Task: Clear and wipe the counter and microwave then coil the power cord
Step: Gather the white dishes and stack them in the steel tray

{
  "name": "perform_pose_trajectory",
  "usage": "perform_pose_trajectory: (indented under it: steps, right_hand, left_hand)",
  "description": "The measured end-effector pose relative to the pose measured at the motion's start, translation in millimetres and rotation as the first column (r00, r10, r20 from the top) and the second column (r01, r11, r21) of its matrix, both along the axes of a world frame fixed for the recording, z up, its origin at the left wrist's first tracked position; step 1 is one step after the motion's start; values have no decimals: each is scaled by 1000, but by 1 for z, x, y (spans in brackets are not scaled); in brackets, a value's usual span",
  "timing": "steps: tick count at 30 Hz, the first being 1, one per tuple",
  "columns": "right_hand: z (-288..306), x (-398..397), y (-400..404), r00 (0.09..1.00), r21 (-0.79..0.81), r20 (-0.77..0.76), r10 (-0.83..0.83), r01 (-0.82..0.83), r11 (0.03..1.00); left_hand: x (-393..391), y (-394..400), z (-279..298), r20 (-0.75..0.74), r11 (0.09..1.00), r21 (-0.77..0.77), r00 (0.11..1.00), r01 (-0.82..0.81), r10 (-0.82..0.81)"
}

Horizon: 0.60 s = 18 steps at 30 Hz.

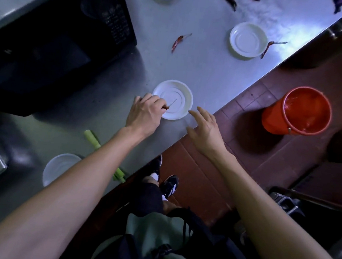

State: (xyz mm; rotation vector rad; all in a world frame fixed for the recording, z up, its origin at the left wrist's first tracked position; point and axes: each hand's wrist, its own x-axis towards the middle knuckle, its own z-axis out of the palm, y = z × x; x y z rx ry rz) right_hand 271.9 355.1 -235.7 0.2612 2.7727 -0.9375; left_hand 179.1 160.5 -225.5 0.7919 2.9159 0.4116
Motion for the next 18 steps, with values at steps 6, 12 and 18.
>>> perform_pose_trajectory:
  steps: [6,12,18]
  right_hand:
    - [7,-59,27,998,38,-5,55,-55,998]
    - [3,-122,45,988,82,37,147,-150,985]
    - [4,-188,58,956,128,13,295,-294,947]
  left_hand:
    - [-43,18,-1,32,991,91,995,-100,97]
    - [-95,28,-11,61,968,161,981,-193,185]
    - [-120,31,1,78,952,198,972,-233,222]
